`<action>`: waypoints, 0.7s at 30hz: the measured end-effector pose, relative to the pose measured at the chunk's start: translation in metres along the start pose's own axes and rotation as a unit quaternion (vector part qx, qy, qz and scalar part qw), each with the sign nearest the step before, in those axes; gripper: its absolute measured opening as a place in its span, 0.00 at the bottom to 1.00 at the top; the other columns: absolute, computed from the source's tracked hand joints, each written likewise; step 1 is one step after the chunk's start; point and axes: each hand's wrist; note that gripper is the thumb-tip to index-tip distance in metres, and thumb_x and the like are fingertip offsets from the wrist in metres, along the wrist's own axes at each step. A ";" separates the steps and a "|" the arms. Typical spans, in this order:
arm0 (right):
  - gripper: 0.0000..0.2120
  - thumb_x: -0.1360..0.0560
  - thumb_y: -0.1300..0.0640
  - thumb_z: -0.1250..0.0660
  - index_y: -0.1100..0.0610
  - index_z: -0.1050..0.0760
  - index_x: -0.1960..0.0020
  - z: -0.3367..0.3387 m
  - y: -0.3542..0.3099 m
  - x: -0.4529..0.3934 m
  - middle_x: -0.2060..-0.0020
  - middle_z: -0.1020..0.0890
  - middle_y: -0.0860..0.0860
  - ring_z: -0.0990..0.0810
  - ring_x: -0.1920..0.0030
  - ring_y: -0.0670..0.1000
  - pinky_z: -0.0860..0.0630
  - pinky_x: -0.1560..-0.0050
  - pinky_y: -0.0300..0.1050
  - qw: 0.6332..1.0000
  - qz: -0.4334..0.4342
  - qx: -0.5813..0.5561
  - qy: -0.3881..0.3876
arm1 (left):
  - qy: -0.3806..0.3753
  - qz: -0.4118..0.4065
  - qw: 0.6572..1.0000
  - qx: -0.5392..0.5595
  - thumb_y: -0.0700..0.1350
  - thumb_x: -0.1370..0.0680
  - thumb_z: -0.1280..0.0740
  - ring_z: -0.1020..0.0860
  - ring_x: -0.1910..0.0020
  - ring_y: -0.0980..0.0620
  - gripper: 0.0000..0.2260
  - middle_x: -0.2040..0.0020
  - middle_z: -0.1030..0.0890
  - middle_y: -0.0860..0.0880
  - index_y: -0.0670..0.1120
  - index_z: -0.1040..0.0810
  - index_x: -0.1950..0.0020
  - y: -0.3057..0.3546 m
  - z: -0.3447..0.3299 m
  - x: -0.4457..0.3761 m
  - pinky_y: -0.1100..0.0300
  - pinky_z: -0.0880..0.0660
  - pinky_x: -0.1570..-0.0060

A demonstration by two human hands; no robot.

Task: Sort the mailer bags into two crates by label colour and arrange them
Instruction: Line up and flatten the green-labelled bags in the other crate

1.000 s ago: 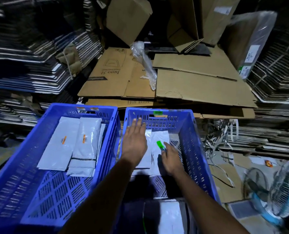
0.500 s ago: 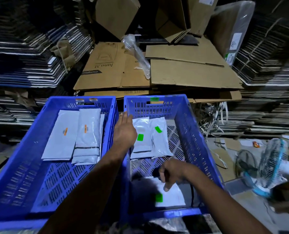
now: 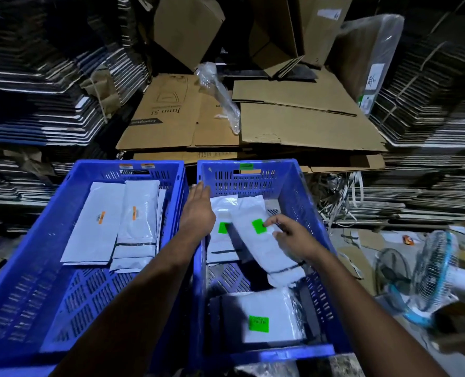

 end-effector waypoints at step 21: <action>0.21 0.20 0.63 0.37 0.55 0.30 0.28 -0.027 0.058 -0.104 0.29 0.27 0.58 0.27 0.33 0.61 0.28 0.38 0.50 0.978 -0.013 0.209 0.005 | 0.061 0.029 0.998 0.018 0.25 0.26 0.47 0.57 0.20 0.54 0.38 0.18 0.54 0.51 0.48 0.50 0.18 0.007 -0.008 -0.008 0.65 0.63 0.29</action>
Point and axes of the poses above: each hand's wrist, its own x-axis away from the middle knuckle, its own z-axis out of the back of the hand, y = z × x
